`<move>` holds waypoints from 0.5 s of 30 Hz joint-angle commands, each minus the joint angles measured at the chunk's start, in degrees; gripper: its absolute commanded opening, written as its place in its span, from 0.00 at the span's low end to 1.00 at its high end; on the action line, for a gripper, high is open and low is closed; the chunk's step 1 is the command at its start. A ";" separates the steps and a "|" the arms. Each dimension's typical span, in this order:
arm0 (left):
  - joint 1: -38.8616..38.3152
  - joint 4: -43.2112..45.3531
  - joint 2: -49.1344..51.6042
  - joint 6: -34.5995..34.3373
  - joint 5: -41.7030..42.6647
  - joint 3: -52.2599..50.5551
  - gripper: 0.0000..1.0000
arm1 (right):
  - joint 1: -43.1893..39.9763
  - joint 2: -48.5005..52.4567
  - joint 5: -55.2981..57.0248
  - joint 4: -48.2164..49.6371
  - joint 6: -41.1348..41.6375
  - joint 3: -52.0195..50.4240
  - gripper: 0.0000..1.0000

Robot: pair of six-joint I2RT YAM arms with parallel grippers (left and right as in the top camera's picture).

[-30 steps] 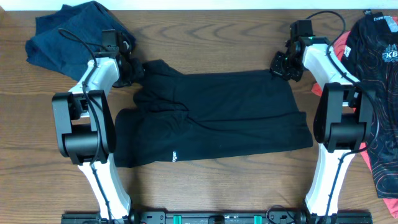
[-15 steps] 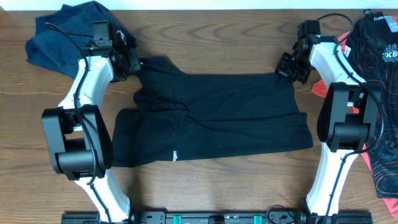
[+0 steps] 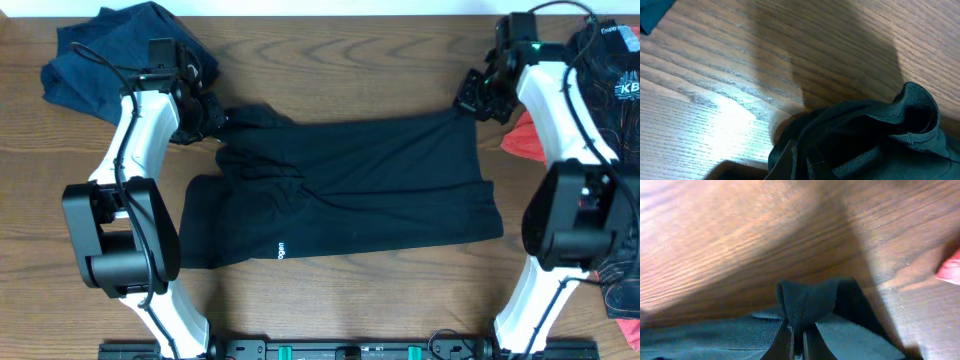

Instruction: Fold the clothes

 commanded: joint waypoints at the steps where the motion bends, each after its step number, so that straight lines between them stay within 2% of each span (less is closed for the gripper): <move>1: 0.09 -0.63 -3.26 -0.42 2.82 0.85 0.06 | -0.68 -2.99 1.29 -1.05 0.33 1.36 0.02; 15: 0.09 -13.27 -8.63 -0.39 3.89 0.85 0.06 | -0.68 -3.54 2.14 -11.21 -0.31 1.27 0.02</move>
